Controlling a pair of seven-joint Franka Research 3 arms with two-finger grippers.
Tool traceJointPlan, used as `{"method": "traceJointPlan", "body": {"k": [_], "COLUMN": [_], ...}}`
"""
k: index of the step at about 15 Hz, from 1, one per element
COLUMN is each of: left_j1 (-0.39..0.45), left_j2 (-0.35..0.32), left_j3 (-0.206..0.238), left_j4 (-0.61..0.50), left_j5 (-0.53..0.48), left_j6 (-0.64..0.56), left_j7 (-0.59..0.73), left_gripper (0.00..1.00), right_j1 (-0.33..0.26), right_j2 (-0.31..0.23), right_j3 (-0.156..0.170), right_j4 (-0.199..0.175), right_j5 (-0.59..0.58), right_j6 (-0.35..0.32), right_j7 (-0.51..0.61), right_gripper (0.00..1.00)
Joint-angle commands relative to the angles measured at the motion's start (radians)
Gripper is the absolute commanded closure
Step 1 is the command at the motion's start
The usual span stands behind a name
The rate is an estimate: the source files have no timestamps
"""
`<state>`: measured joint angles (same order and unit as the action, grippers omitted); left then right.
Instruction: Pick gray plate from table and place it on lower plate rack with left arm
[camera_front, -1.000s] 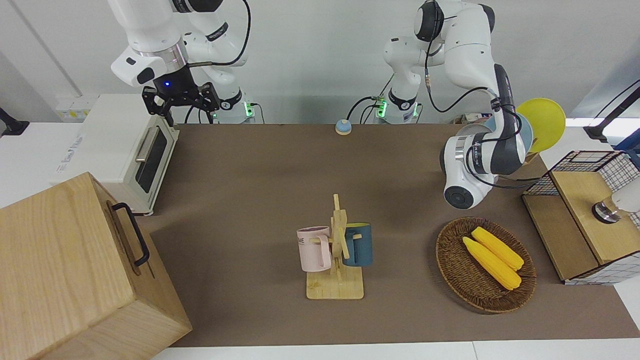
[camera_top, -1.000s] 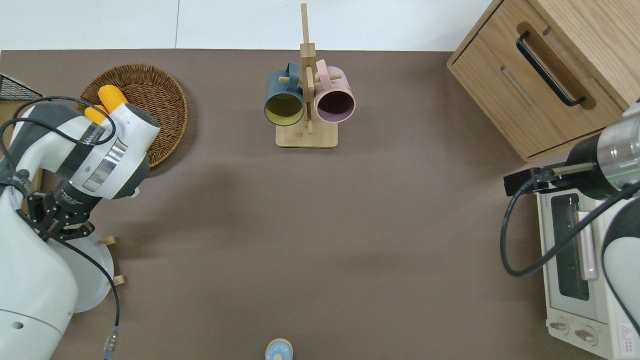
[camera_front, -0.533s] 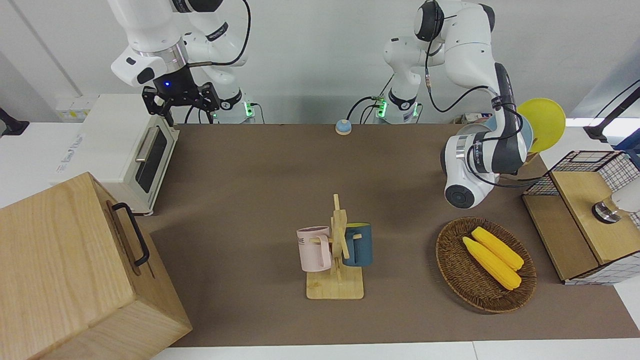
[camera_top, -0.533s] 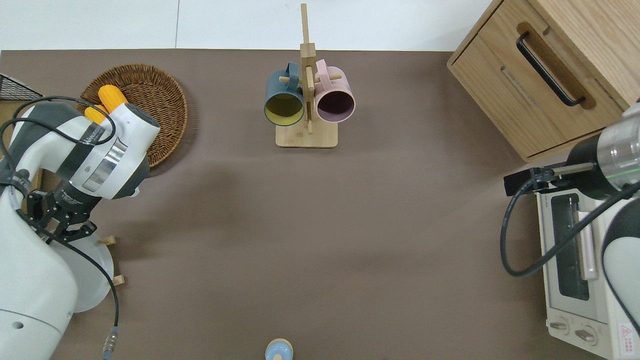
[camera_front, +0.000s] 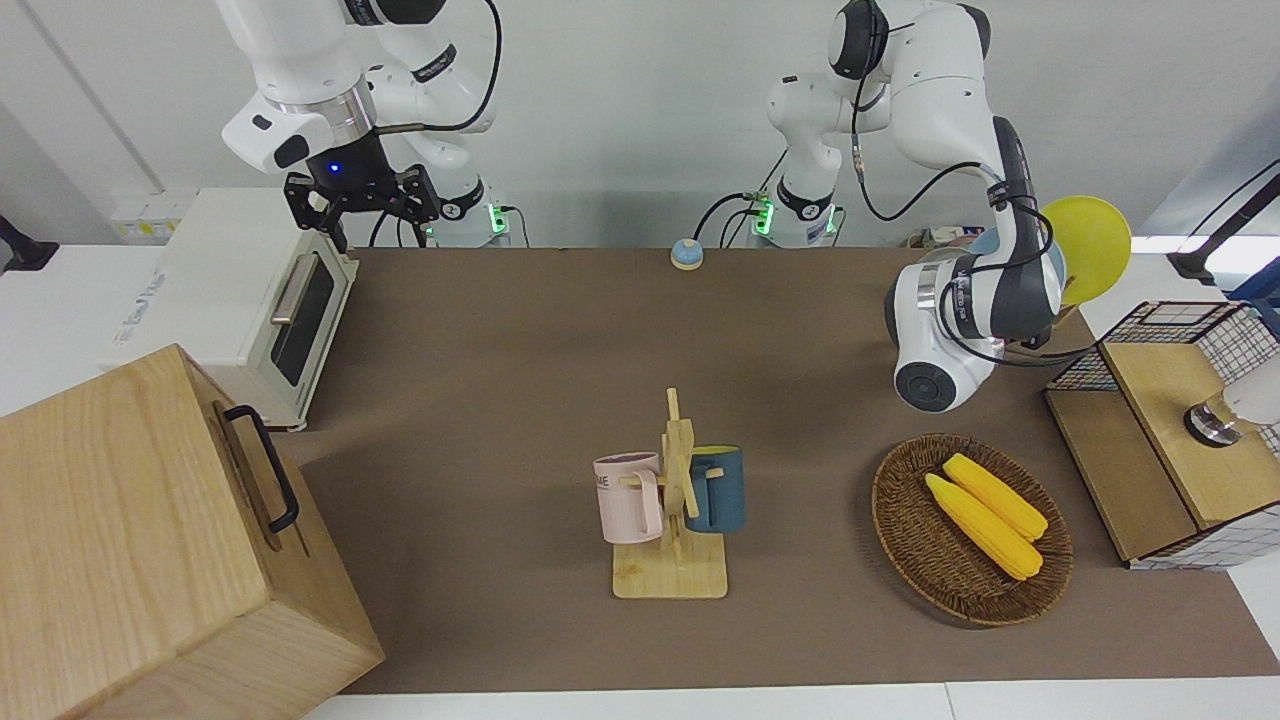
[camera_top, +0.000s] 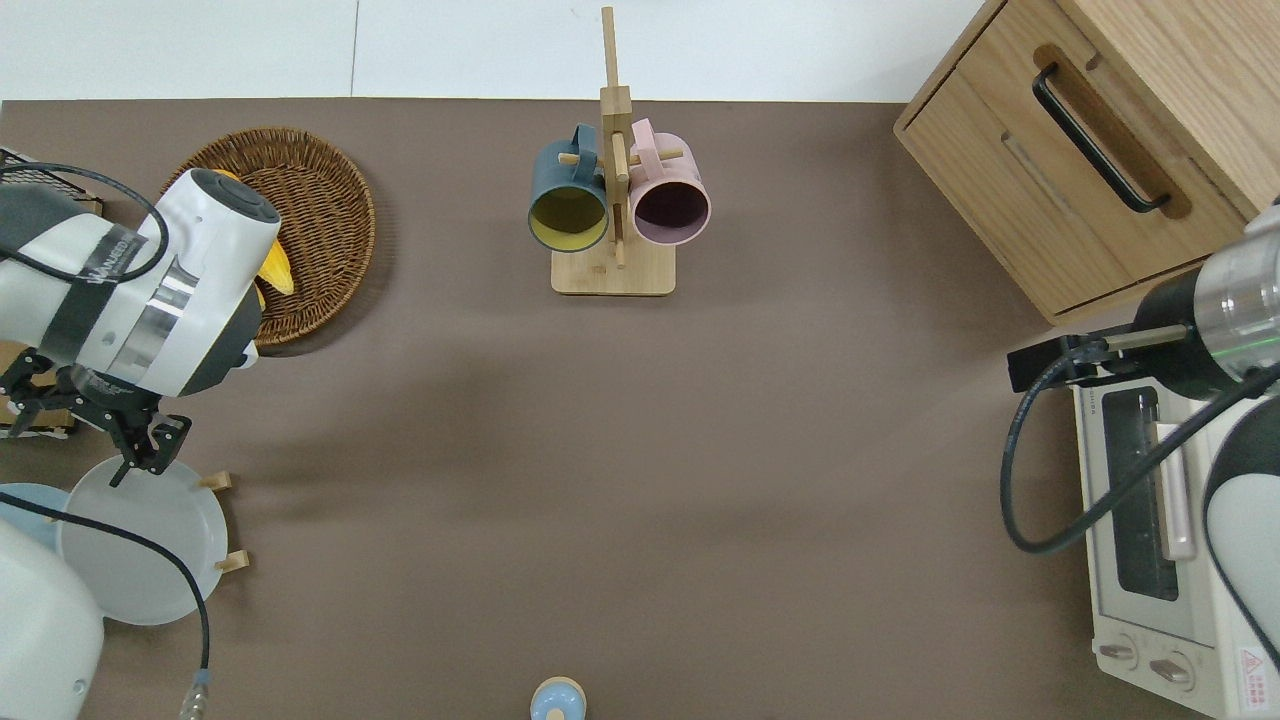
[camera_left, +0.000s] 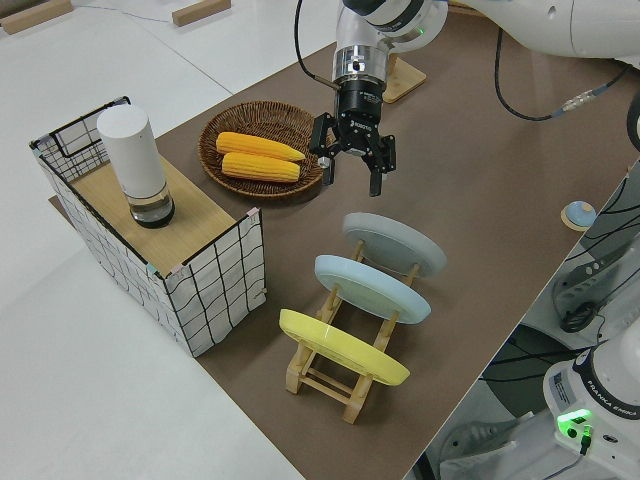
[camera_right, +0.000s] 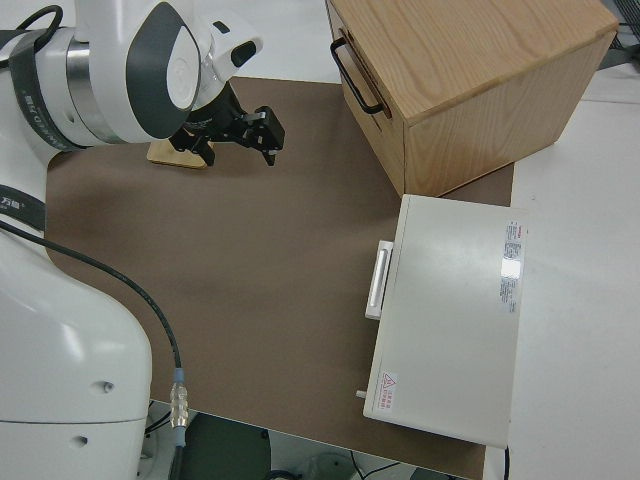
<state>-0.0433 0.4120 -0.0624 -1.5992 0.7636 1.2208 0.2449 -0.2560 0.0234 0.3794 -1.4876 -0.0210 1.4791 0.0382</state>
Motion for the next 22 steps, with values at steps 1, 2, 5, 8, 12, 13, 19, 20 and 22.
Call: {"method": "traceJointPlan", "body": {"k": [1, 2, 5, 8, 12, 13, 19, 20, 22], "left_j1": [0.031, 0.036, 0.036, 0.036, 0.039, 0.046, 0.120, 0.120, 0.117], "left_j2": [-0.132, -0.153, -0.218, -0.298, -0.380, -0.395, -0.495, -0.507, -0.535], "left_j3": [-0.016, -0.016, -0.019, -0.039, -0.054, -0.054, -0.053, -0.051, -0.050], "left_j4": [-0.021, -0.027, -0.045, -0.070, -0.071, -0.074, -0.142, -0.142, -0.142], "left_j5": [-0.128, -0.159, -0.243, -0.348, -0.522, -0.564, -0.787, -0.787, -0.787], "left_j6": [0.135, 0.158, 0.218, 0.266, 0.313, 0.322, 0.428, 0.431, 0.430], "left_j7": [-0.003, -0.003, -0.004, -0.114, -0.236, -0.249, -0.295, -0.305, -0.338], "left_gripper": [0.00, 0.00, 0.00, 0.00, 0.00, 0.00, 0.00, 0.00, 0.00], "right_j1": [-0.026, -0.026, -0.026, -0.026, -0.026, -0.026, -0.026, -0.026, -0.026], "right_j2": [-0.002, -0.002, -0.002, -0.002, -0.002, -0.002, -0.002, -0.002, -0.002], "right_j3": [0.024, 0.024, 0.024, 0.024, 0.024, 0.024, 0.024, 0.024, 0.024], "right_j4": [0.010, 0.010, 0.010, 0.010, 0.010, 0.010, 0.010, 0.010, 0.010], "right_j5": [-0.004, -0.002, -0.002, -0.002, -0.002, -0.004, -0.004, -0.002, -0.002], "right_j6": [-0.017, -0.017, -0.017, -0.017, -0.017, -0.017, -0.017, -0.017, -0.017], "right_j7": [0.014, 0.014, 0.014, 0.014, 0.014, 0.014, 0.014, 0.014, 0.014], "right_gripper": [0.017, 0.017, 0.017, 0.017, 0.017, 0.017, 0.017, 0.017, 0.017]}}
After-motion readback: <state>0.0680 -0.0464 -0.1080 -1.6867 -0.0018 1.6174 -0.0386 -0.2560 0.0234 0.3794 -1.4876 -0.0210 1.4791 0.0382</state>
